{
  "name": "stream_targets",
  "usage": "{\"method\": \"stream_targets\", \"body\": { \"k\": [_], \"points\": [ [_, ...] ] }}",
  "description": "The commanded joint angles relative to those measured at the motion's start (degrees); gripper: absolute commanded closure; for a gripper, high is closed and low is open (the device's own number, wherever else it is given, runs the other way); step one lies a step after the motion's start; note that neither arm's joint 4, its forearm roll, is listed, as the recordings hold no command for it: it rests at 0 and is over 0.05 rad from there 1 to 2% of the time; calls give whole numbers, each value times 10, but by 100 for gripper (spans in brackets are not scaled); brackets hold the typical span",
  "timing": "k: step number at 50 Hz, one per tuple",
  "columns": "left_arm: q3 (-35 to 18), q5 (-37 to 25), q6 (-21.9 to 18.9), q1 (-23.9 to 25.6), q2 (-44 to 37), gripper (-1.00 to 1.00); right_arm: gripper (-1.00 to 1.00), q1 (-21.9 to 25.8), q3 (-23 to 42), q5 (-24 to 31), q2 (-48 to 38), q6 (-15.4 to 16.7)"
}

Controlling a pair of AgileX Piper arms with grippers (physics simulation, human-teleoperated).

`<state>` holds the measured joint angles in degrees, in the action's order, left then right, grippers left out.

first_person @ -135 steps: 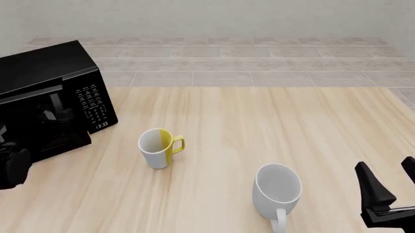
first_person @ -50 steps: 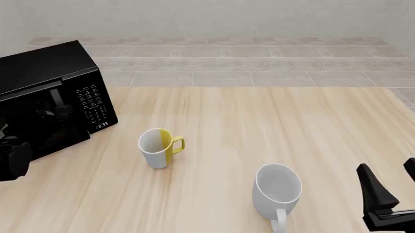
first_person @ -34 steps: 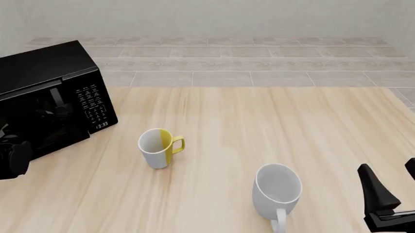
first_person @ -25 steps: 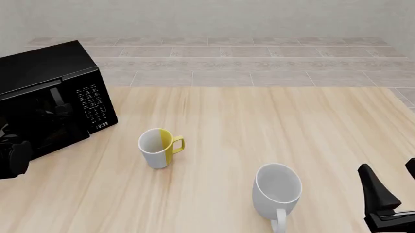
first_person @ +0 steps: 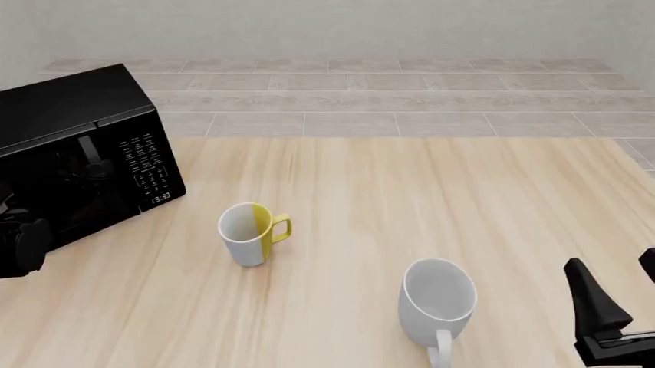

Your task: Close the microwave.

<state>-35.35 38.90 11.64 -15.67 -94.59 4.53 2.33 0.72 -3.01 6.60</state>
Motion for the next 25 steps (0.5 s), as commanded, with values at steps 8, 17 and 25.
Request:
{"method": "stream_targets", "body": {
  "k": [8,17,25],
  "points": [
    [-15,-9,-38,-48,-65,-100,-100,1,-2,-3,-2,1],
    [-15,-5,-38,-50,-71,-100,-100,2,0,-2,-3,2],
    [-8,-2,-36,-44,-67,-100,-100,2,-2,-7,-8,1]
  ]
}}
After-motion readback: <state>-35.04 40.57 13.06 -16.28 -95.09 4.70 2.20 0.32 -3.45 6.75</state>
